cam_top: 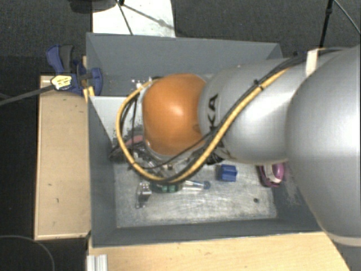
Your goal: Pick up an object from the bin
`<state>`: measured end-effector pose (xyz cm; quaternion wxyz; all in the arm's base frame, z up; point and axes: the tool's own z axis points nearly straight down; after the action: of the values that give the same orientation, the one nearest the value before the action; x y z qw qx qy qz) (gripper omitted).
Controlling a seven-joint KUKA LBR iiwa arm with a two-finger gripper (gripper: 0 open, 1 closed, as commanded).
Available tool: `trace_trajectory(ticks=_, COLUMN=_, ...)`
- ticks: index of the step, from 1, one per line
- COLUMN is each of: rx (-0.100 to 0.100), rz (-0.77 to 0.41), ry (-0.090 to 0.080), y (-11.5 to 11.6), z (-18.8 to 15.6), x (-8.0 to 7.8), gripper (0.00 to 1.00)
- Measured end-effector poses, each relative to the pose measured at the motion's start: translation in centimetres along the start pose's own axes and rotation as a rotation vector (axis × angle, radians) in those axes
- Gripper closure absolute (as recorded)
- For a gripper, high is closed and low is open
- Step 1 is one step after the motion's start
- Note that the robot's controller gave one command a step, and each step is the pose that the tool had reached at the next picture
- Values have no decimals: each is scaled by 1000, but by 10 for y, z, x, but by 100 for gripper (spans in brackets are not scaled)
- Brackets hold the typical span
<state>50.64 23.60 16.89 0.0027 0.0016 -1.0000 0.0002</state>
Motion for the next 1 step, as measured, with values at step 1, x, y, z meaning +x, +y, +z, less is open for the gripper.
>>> trace_trajectory(ticks=1, rx=-3, rz=-135, ry=-11, y=-94, z=99, x=-42, gripper=0)
